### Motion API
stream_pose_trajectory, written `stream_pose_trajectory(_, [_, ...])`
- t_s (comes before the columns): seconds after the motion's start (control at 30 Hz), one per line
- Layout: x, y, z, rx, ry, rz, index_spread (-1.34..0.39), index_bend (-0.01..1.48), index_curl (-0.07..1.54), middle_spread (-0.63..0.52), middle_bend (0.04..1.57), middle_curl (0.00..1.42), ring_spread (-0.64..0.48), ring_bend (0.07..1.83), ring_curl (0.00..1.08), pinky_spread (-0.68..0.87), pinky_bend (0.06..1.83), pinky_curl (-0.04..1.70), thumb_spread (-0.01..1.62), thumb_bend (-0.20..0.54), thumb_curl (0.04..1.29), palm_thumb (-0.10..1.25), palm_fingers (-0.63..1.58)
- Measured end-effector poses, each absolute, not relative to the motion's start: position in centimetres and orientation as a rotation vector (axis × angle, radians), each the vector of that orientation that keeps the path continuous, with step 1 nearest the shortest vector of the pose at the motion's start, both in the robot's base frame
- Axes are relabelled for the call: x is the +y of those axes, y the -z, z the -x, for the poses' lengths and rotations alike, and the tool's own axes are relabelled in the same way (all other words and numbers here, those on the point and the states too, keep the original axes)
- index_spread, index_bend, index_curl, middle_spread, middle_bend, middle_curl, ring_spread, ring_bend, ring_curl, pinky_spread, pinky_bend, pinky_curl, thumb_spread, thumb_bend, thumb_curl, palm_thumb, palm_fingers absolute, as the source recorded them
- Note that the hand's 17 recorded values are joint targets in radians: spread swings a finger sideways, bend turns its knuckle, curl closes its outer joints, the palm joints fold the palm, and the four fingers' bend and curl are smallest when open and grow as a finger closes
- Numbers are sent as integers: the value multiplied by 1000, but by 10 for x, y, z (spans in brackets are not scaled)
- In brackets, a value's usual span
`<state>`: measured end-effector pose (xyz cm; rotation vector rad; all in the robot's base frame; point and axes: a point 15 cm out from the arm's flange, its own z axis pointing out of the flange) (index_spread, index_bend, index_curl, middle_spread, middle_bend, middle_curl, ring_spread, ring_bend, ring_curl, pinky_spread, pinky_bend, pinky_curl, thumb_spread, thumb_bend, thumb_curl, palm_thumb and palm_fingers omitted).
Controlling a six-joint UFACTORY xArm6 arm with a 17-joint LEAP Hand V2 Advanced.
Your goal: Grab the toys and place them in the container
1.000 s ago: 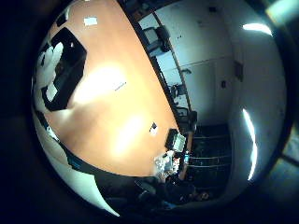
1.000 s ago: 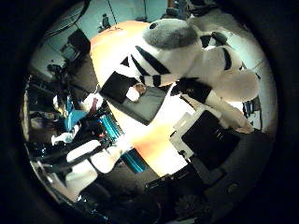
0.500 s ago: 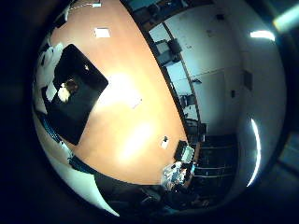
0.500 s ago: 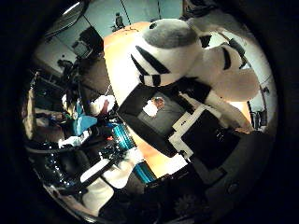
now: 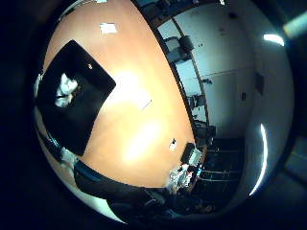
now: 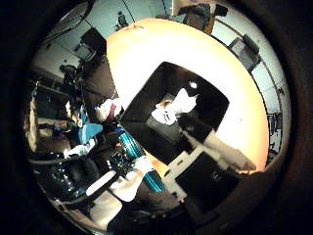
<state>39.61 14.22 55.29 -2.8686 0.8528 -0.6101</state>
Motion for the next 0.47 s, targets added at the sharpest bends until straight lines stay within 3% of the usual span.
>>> stream_pose_trajectory(0.17, [143, -551, -397, 852, 606, 2870, -507, 156, 261, -53, 180, 332, 81, 422, 242, 417, 550, 264, 957, -29, 293, 606, 130])
stream_pose_trajectory(0.47, [149, -557, -394, 880, 590, 2835, -517, 169, 269, -50, 198, 326, 96, 405, 237, 422, 540, 262, 956, -28, 294, 585, 148])
